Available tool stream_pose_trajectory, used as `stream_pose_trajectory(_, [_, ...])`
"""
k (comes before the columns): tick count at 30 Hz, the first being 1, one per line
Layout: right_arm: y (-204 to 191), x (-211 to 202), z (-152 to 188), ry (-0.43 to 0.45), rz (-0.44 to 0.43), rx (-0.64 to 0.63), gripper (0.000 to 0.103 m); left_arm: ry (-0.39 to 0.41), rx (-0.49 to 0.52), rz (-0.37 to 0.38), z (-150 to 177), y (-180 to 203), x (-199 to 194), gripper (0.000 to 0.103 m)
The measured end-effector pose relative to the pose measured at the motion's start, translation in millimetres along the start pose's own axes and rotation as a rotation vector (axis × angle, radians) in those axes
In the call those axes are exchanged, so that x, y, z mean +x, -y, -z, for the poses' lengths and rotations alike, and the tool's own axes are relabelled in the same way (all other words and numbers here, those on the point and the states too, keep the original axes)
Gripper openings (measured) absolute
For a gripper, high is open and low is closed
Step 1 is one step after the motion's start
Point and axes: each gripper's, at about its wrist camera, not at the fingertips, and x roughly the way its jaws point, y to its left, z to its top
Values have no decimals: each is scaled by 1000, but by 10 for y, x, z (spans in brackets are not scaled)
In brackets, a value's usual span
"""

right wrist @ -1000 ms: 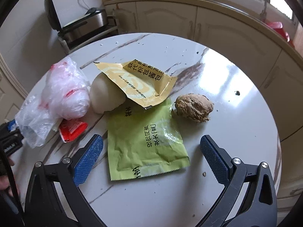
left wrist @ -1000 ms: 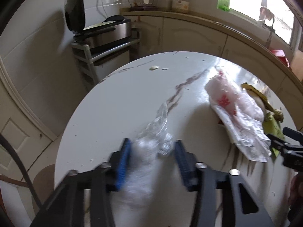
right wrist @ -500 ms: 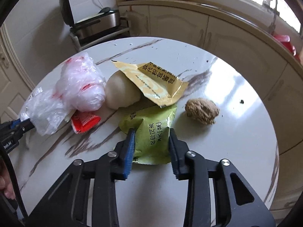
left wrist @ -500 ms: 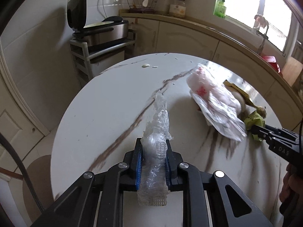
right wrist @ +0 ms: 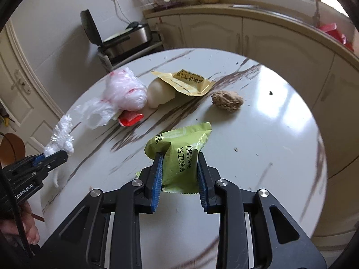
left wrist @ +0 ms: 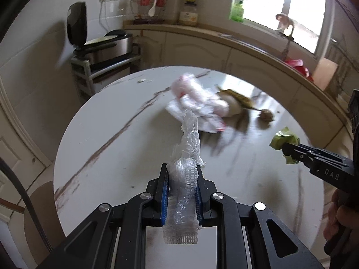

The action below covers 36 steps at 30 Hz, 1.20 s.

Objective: Collect trash
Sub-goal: 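Carry the plastic wrap and green packet over the wastebasket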

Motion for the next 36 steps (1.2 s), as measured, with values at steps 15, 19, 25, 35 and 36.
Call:
stream_pose_trajectory(15, [350, -940, 238, 127, 14, 51, 26, 89, 165, 78, 255, 1013, -597, 16])
stream_pose_trajectory(19, [526, -1164, 319, 159, 24, 83, 26, 107, 207, 108, 306, 1265, -686, 16])
stream_pose_trajectory(25, [870, -1556, 474, 212, 63, 138, 26, 129, 272, 158, 342, 1691, -763, 16])
stream_pose_trajectory(35, [1615, -2047, 911, 250, 177, 271, 26, 103, 405, 289, 462, 2512, -628, 16])
stream_pose_trajectory(36, [1716, -2071, 981, 246, 189, 291, 26, 91, 419, 305, 501, 2618, -590, 16])
